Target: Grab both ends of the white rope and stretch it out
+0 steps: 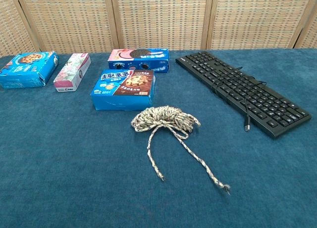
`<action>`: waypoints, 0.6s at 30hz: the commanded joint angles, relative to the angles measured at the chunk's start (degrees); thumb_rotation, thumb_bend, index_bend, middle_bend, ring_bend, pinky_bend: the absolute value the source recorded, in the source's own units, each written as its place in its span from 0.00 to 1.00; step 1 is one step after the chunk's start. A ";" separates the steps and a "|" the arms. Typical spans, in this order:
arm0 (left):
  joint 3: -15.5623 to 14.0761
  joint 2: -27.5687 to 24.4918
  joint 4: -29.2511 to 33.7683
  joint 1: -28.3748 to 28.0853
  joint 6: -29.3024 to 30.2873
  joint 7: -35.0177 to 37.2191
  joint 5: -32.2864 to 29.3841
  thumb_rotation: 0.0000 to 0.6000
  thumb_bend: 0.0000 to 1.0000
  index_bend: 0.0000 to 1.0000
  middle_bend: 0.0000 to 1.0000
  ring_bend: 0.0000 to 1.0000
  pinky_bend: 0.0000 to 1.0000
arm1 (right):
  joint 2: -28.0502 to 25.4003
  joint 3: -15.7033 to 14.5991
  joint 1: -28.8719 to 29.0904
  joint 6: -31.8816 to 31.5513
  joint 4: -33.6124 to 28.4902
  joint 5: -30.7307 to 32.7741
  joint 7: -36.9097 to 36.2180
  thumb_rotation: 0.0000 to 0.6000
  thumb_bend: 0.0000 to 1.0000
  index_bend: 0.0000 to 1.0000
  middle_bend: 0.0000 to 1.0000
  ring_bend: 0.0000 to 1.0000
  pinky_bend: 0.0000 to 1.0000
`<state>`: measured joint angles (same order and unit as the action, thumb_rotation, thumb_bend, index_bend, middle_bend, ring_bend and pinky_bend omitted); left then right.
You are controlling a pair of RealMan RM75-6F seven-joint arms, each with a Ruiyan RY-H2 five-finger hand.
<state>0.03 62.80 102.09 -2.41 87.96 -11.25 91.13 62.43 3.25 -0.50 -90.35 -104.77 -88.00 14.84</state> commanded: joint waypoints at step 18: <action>0.44 0.32 0.69 -0.62 -1.19 -0.91 -1.38 1.00 0.00 0.00 0.00 0.00 0.00 | -2.25 0.02 16.17 16.60 6.15 -14.42 -12.70 1.00 0.00 0.28 0.00 0.00 0.00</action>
<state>0.47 63.03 102.82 -2.99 86.86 -12.09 89.82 61.21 3.30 10.42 -79.06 -100.54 -98.19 6.20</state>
